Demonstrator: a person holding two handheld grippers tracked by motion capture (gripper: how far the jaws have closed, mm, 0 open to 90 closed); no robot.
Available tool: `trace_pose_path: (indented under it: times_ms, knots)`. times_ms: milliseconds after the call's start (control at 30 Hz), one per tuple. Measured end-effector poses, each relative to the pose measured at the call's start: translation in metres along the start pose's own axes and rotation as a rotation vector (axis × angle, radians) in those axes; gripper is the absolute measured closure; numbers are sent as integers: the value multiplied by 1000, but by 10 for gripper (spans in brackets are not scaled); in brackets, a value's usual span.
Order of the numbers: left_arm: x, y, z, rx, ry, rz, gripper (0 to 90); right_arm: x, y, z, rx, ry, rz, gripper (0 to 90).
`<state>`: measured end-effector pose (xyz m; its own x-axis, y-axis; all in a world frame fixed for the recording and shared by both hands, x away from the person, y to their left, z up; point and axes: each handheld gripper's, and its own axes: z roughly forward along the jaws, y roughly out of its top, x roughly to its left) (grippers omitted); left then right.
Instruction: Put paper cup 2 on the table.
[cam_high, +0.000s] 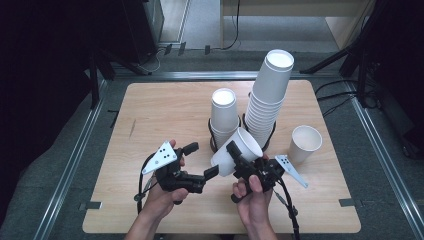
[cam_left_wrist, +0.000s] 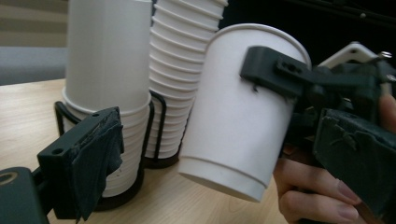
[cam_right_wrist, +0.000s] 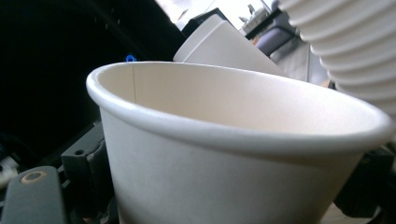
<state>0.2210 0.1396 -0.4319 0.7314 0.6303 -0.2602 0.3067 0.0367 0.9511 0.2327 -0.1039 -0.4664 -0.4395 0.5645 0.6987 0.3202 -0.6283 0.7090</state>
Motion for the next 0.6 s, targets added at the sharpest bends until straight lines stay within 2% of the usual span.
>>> trace_pose_path:
  times_ms: [67,167,300,367,433,500,600]
  knots:
    - [3,0,-4,-9,26,5,16,2,-1,-2,6,8,-83,121]
    - [6,-1,-10,-20,53,2,17,3,-4,-4,16,-38,-234,119]
    - [13,-8,-20,-23,101,0,17,-1,-8,-5,31,-73,-389,118]
    - [17,-11,-28,-27,131,2,17,-3,-9,-6,32,-95,-456,118]
    - [23,-14,-36,-44,160,-11,17,-7,-10,-7,27,-105,-496,118]
    - [28,-18,-43,-48,187,-20,17,-11,-12,-7,25,-145,-558,118]
    - [34,-26,-51,-30,217,-26,17,-17,-15,-5,34,-165,-606,119]
